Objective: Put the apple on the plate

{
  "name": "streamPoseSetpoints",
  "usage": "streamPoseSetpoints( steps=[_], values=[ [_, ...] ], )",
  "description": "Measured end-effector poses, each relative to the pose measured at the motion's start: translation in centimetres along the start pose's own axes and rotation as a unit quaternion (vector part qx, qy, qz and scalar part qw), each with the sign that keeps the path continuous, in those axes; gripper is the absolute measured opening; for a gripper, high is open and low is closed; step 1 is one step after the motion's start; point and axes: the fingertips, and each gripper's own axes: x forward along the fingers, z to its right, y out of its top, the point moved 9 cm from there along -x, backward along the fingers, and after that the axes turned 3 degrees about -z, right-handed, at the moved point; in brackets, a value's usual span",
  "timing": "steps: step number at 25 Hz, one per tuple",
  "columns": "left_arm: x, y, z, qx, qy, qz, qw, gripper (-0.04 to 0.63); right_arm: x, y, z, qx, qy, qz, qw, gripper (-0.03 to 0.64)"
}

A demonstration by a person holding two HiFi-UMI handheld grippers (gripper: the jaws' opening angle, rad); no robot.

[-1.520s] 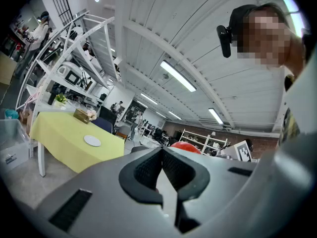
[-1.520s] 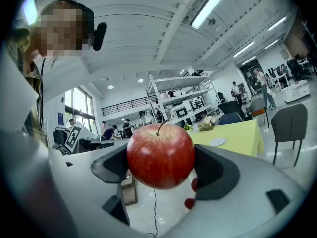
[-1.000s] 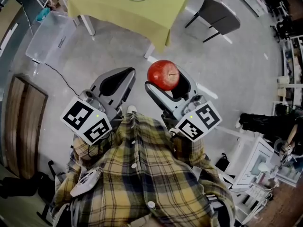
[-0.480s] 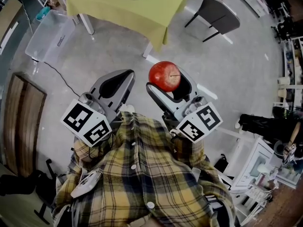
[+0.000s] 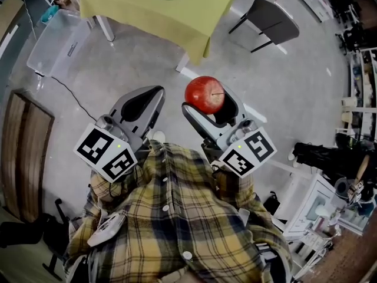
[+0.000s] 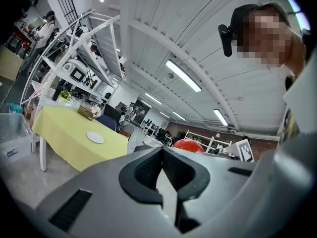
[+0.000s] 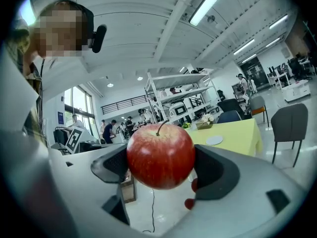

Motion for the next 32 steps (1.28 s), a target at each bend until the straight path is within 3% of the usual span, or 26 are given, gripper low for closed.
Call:
streamPoseSetpoints(
  steps=[9, 16, 19, 24, 32],
  values=[
    [1.1, 5.6, -9.5, 0.001, -0.001, -0.009, 1.0000, 0.008, 10.3, 2.5, 1.3, 0.002, -0.006, 0.000, 1.000, 0.380],
    [1.3, 8.4, -11.2, 0.013, -0.016, -0.010, 0.9997, 0.008, 12.4, 4.3, 1.0, -0.001, -0.017, 0.013, 1.000, 0.380],
    [1.2, 9.9, -14.0, 0.014, -0.021, -0.016, 0.9995, 0.008, 15.4, 4.8, 1.0, 0.003, -0.024, 0.011, 1.000, 0.380],
    [0.5, 12.2, -19.8, 0.007, -0.033, -0.033, 0.9989, 0.008, 21.2, 5.3, 1.2, 0.013, -0.046, 0.005, 0.999, 0.380],
    [-0.1, 12.9, -23.8, -0.021, -0.027, -0.044, 0.9984, 0.008, 23.2, 5.7, 1.4, 0.021, -0.083, -0.010, 0.996, 0.380]
  ],
)
